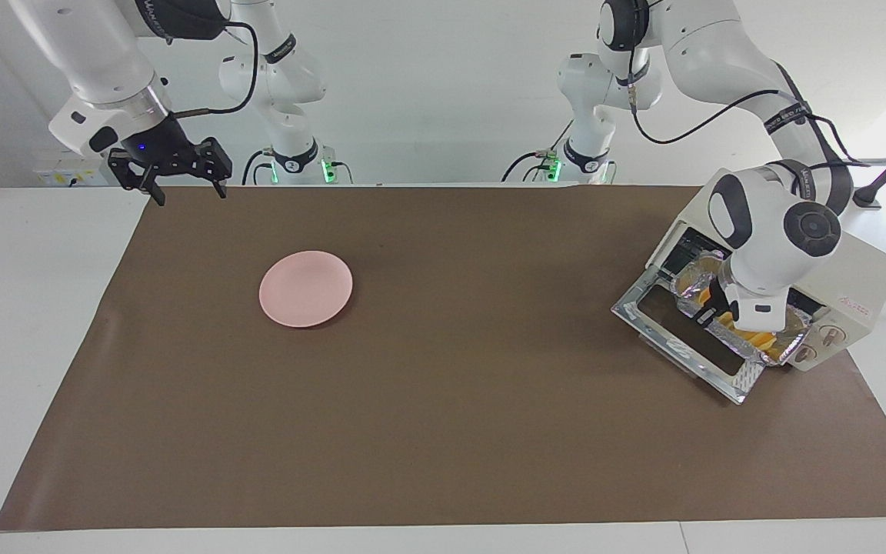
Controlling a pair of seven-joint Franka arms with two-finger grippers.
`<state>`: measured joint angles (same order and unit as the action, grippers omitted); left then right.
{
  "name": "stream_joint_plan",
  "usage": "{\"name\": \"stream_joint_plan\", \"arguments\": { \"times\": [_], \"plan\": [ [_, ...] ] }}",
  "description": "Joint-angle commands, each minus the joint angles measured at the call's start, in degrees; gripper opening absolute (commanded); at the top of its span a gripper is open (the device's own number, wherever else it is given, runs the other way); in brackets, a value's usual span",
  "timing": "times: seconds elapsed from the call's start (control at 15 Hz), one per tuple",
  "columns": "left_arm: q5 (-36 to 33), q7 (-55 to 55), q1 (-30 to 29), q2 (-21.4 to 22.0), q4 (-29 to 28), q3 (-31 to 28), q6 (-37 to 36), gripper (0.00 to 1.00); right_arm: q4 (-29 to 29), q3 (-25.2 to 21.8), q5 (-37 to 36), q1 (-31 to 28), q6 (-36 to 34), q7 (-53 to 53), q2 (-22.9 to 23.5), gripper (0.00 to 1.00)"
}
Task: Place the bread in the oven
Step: 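Push the foil tray into the oven with the left gripper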
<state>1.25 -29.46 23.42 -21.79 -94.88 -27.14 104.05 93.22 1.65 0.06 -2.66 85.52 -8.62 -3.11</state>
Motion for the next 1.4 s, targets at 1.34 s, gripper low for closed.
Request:
{"name": "stream_joint_plan", "arguments": {
  "times": [1.34],
  "plan": [
    [-2.04, -6.4, 3.12, 3.78, -4.69, -0.28, 0.01, 0.0, 1.26, 0.81, -0.5, -1.03, 0.0, -0.79, -1.11, 1.0]
  ]
}}
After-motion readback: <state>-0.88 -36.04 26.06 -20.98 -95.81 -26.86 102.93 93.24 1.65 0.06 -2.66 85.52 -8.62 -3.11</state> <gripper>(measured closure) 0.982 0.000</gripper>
